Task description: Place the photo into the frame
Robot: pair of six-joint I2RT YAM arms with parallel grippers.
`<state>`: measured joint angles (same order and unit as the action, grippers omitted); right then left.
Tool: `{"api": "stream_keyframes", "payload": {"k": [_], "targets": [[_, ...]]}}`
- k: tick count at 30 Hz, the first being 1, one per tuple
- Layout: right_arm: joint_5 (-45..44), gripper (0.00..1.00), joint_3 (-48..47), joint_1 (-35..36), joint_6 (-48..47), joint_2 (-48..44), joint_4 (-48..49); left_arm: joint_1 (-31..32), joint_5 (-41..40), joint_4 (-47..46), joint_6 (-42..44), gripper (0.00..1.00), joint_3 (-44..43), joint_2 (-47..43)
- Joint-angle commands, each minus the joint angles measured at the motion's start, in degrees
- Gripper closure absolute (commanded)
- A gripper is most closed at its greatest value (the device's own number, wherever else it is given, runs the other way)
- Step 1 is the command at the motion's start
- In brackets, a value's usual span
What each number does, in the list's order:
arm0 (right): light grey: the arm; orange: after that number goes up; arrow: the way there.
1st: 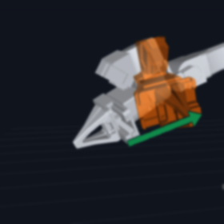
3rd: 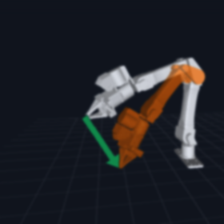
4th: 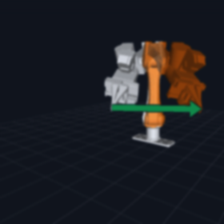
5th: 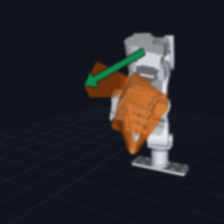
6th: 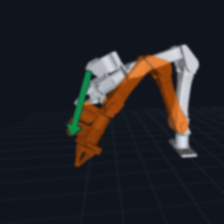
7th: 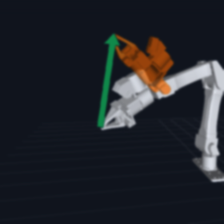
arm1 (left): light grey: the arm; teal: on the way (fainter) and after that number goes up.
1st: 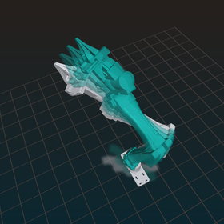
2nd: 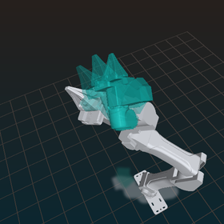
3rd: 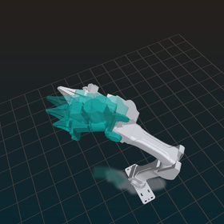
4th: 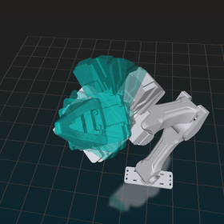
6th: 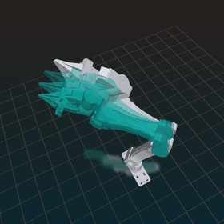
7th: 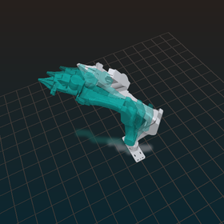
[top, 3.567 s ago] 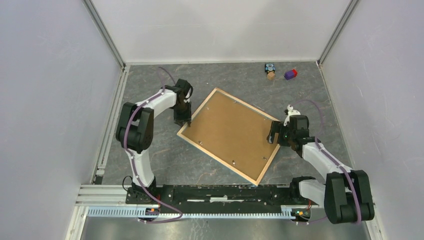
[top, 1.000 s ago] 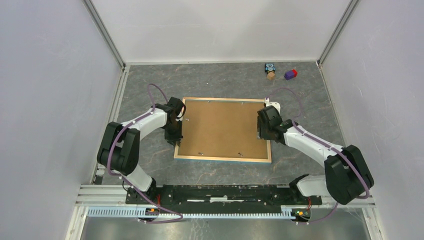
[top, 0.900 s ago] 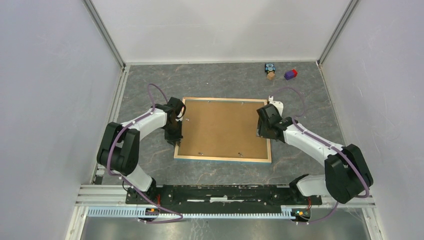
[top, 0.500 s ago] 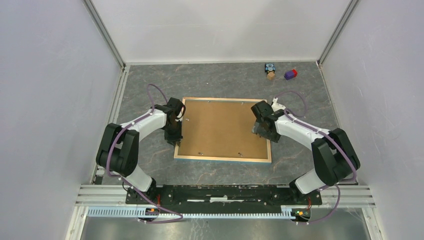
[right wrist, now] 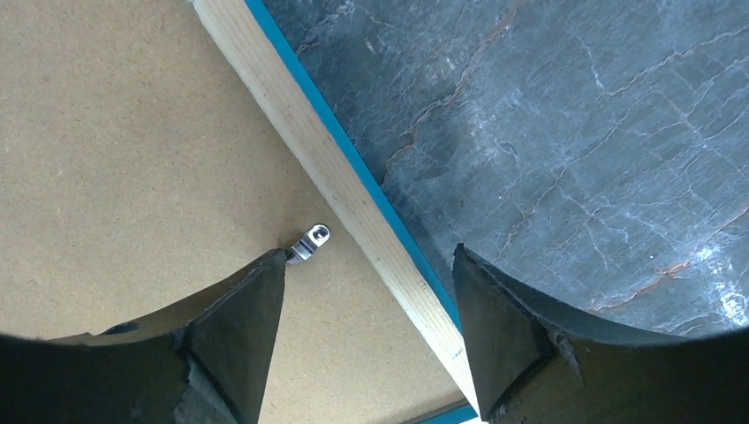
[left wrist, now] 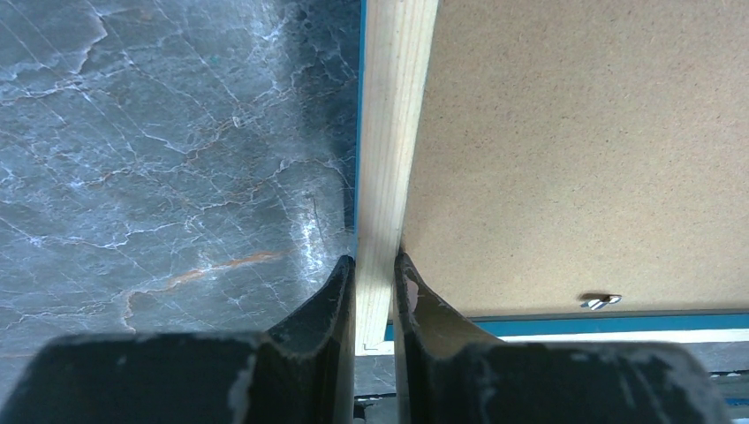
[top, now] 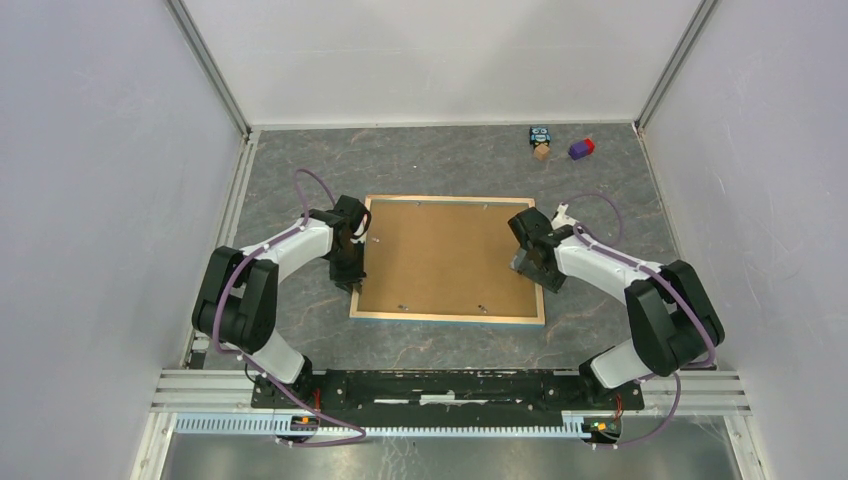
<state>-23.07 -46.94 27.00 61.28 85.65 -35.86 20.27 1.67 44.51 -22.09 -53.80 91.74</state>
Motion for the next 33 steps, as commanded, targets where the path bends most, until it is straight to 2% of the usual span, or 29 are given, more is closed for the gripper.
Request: {"api": "stream_keyframes", "payload": {"k": [1, 6, 24, 31, 33], "targets": [[-1.3, 0.24, 0.6, -0.5, 1.5, -1.5, 0.7, 0.3, 4.2, -1.9, -2.9, 0.98, 1.5, -0.2], [-1.4, 0.23, 1.0, -1.4, 1.6, -2.5, 1.3, 0.4, 4.3, -2.0, -3.0, 0.98, 1.3, -0.1], [1.4, 0.28, 2.0, -1.9, -1.0, 2.2, 0.2, 0.3, 4.7, -2.1, -3.0, 0.98, 1.4, -0.1], [2.9, 0.38, 3.9, -1.9, -2.3, 2.4, 0.6, 0.4, 4.7, -2.1, -3.0, 0.98, 1.3, 0.0], [3.2, 0.44, 4.5, -2.0, -2.9, 2.3, 0.8, 0.4, 4.7, -2.1, -3.0, 0.98, 1.3, 0.0]]}}
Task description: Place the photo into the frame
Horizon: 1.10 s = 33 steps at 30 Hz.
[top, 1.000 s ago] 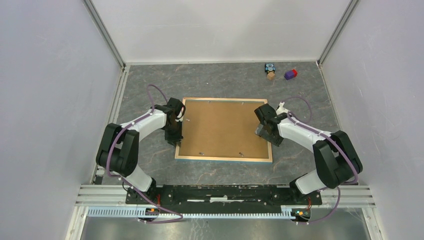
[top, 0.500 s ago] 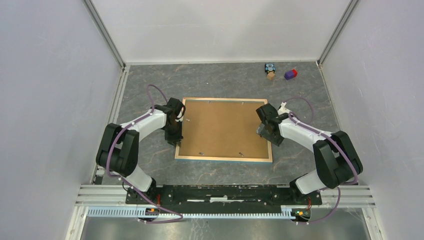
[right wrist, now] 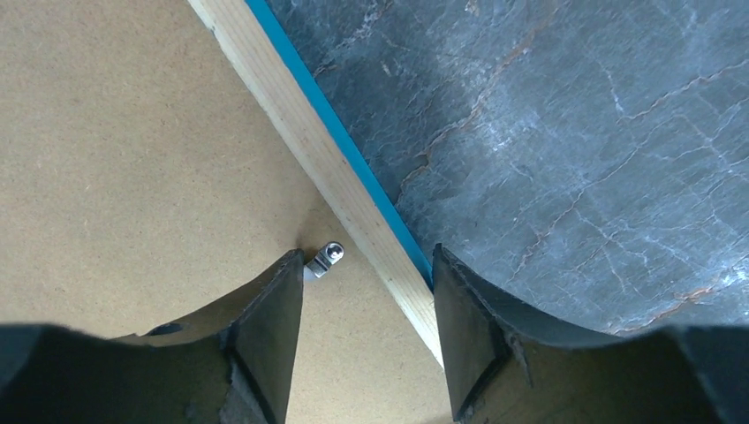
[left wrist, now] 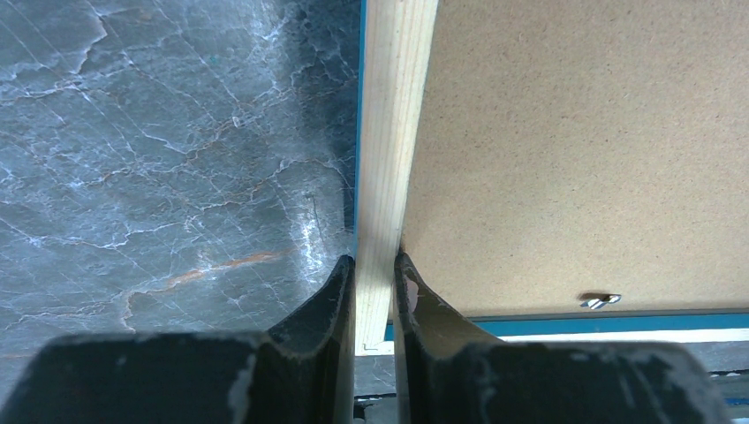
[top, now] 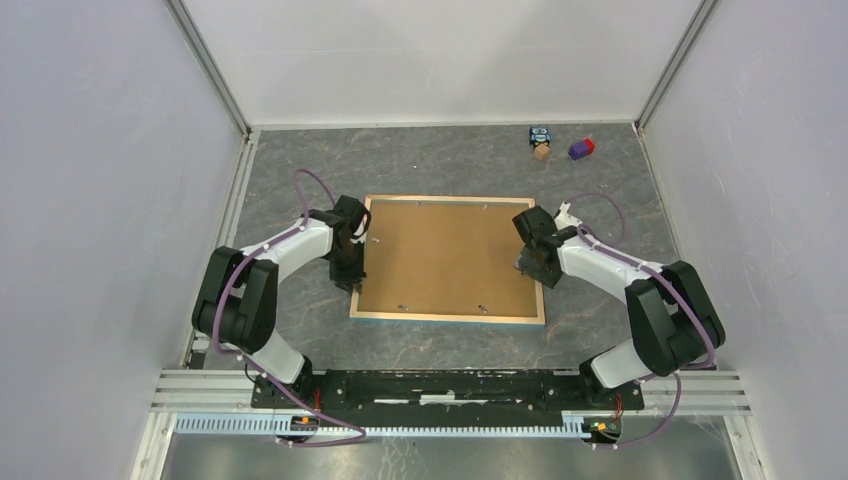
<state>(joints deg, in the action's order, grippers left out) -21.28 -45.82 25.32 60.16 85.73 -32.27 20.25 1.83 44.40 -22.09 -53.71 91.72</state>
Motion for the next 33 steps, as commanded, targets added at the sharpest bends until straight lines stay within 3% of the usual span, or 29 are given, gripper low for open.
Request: {"api": "stream_keyframes", "payload": {"k": [1, 7, 12, 17, 23, 33], "targets": [[1.4, 0.47, 3.8, -0.2, -2.1, 2.2, -2.7, 0.4, 4.5, -2.0, -3.0, 0.98, 1.2, -0.1], [1.8, 0.56, 5.4, -0.3, -5.2, 1.7, -1.6, 0.4, 4.4, -2.0, -3.0, 0.98, 1.2, 0.0], [1.5, 0.49, 3.7, -0.2, -10.4, 2.5, -1.6, 0.4, 4.4, -2.0, -3.0, 0.98, 1.2, 0.1], [1.5, 0.58, 5.2, -0.2, -13.3, 1.0, -1.0, 0.4, 4.3, -2.0, -3.0, 0.98, 1.1, 0.2], [2.4, 0.62, 6.3, 0.2, -20.3, 2.2, 0.0, 0.4, 4.2, -2.0, -3.0, 0.98, 1.0, 0.5], [4.0, 0.87, 9.0, 0.3, -32.0, 1.9, 2.2, 0.4, 3.6, -1.7, -2.9, 0.98, 0.8, 0.9]]}}
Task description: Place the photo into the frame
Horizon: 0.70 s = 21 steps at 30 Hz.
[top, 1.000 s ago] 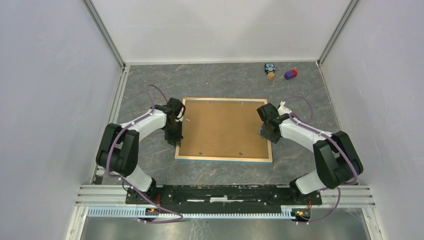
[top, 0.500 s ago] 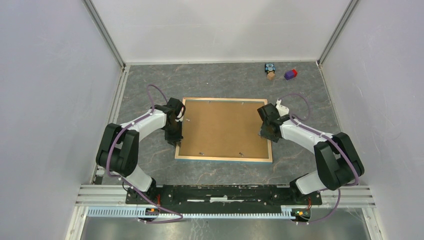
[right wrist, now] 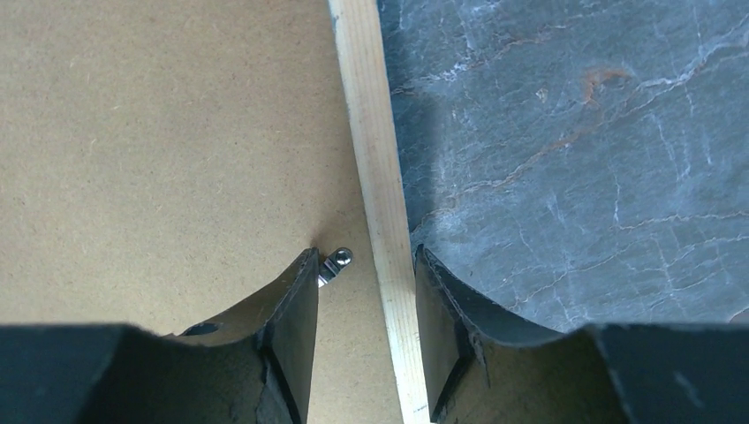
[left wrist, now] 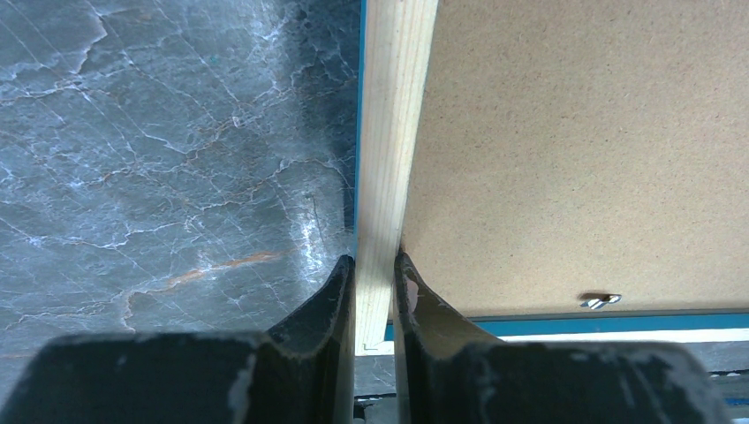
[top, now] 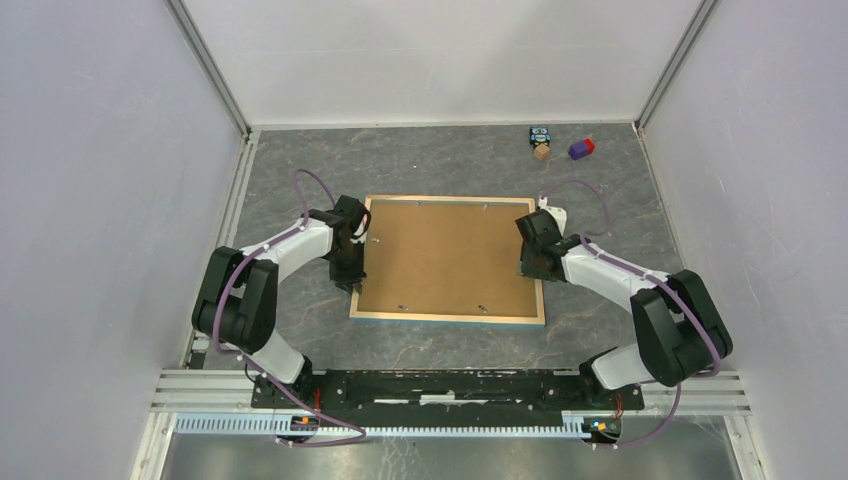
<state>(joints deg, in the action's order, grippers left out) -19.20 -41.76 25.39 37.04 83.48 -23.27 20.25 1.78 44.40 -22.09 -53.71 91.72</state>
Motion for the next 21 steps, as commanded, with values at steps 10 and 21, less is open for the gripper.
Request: {"api": "stream_keyframes", "payload": {"k": [10, 21], "targets": [[-0.7, 0.85, 4.2, 0.3, -15.9, 3.1, -8.8, 0.4, 3.6, -1.7, -3.0, 0.98, 0.8, 0.9], [-0.9, 0.95, 1.5, 0.3, -24.6, 4.4, -3.6, 0.4, 3.9, -1.7, -3.0, 0.98, 0.8, 0.8]]}}
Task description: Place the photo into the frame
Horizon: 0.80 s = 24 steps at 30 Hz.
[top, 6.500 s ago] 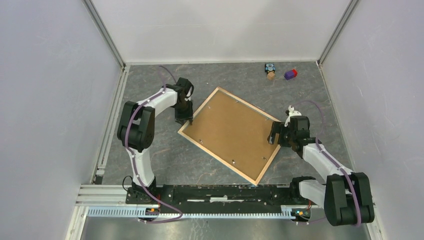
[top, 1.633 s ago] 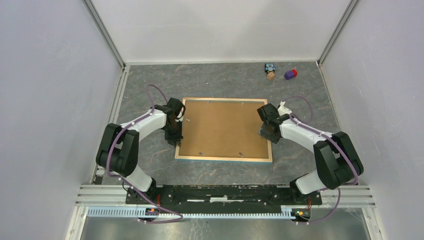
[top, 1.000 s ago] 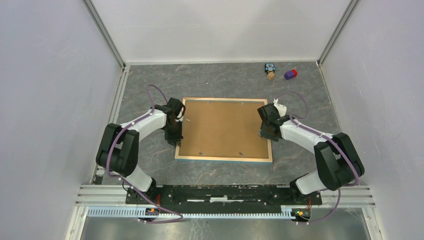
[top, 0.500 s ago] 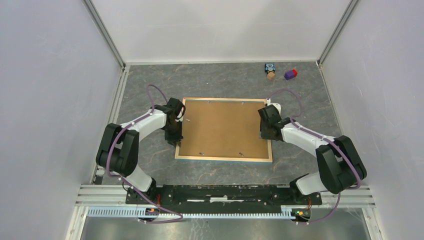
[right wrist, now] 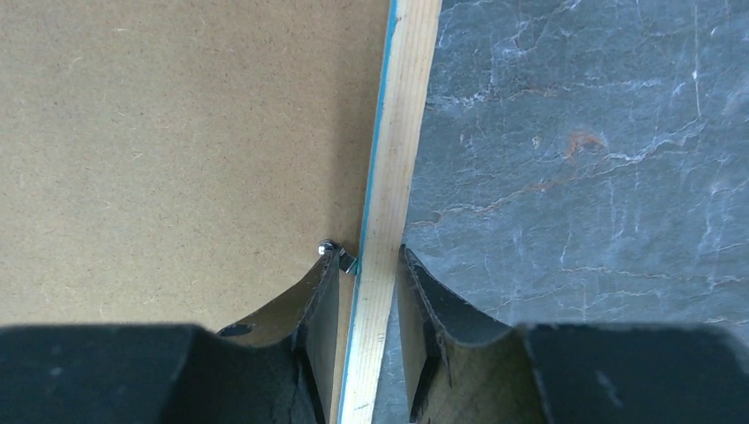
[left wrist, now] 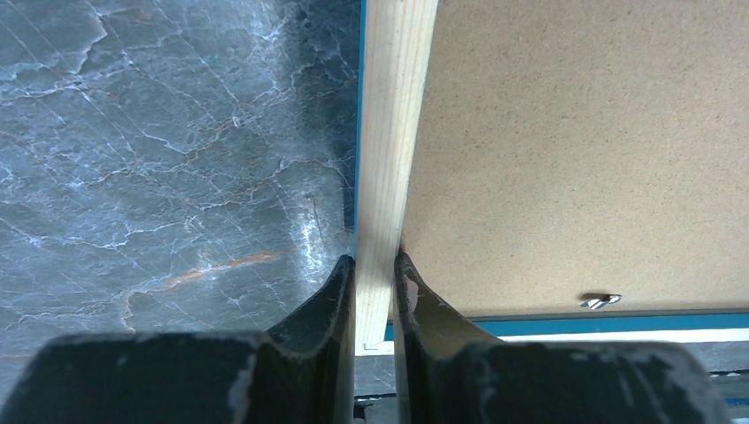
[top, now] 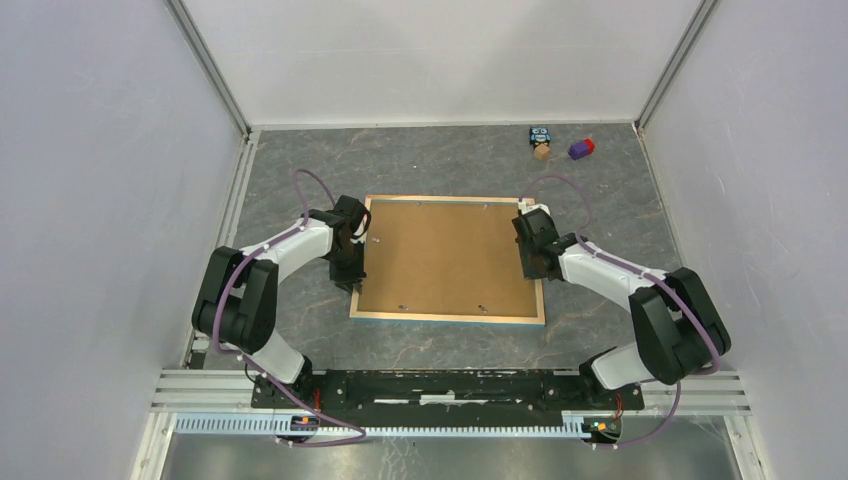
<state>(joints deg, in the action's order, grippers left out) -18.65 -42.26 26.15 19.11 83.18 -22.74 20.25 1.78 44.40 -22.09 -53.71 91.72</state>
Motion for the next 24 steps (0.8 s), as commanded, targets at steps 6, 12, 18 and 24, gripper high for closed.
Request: {"api": "stream_keyframes", "payload": {"k": [6, 12, 18, 24], "targets": [[0.4, 1.00, 2.8, -0.4, -10.6, 3.4, 0.4, 0.4, 3.9, -1.8, -3.0, 0.98, 0.9, 0.7], [4.2, 0.57, 1.9, -0.4, -11.5, -0.3, 1.3, 0.4, 3.9, -1.8, -2.9, 0.98, 0.9, 0.8], [10.0, 0.31, 2.2, -2.8, -9.6, -2.1, 5.8, 0.4, 5.0, -2.0, -2.7, 0.98, 0.9, 1.3], [22.8, 0.25, 1.2, -7.4, -6.3, 3.4, 13.7, 0.4, 10.0, -2.9, -3.3, 0.88, 2.3, 0.7]]}}
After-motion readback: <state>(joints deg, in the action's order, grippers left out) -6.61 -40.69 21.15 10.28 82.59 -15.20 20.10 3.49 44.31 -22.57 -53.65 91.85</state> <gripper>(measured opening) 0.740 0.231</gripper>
